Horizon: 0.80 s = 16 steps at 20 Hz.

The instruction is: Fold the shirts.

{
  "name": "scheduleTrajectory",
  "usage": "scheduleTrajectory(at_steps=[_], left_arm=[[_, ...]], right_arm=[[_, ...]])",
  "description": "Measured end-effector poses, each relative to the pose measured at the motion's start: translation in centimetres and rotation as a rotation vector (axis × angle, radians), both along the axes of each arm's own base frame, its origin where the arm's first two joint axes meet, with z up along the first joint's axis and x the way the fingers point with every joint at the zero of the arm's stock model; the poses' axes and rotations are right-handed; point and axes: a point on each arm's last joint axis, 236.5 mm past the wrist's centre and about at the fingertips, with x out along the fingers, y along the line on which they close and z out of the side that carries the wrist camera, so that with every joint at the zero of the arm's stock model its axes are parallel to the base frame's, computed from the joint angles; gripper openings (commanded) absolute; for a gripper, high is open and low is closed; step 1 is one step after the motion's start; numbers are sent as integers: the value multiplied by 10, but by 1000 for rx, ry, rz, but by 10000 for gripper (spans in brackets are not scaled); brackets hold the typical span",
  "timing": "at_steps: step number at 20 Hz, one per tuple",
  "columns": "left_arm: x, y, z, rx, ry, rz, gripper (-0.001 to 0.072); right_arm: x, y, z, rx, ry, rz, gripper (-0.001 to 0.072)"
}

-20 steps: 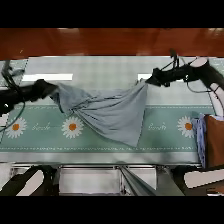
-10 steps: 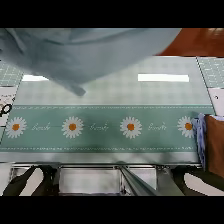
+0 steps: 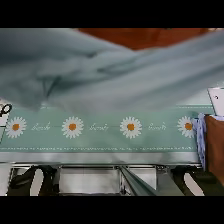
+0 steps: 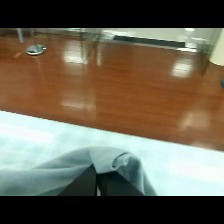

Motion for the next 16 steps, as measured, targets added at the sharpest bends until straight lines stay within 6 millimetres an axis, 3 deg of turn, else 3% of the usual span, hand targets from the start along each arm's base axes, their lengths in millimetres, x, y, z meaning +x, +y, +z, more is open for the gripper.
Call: scheduleTrajectory(at_steps=[3, 7, 11, 16], left_arm=[[-6, 19, -58, -11, 190, 70, 26], [27, 32, -172, -79, 529, 74, 27], [87, 31, -286, -214, 757, 26, 27], [184, 27, -387, -402, 853, -7, 27]], right_arm=[[-18, -15, -37, 16, 80, -78, 31], [9, -24, -118, 56, 285, -130, 31], [79, -26, -207, 97, 482, -145, 31], [185, -12, -310, 177, 655, -101, 31]])
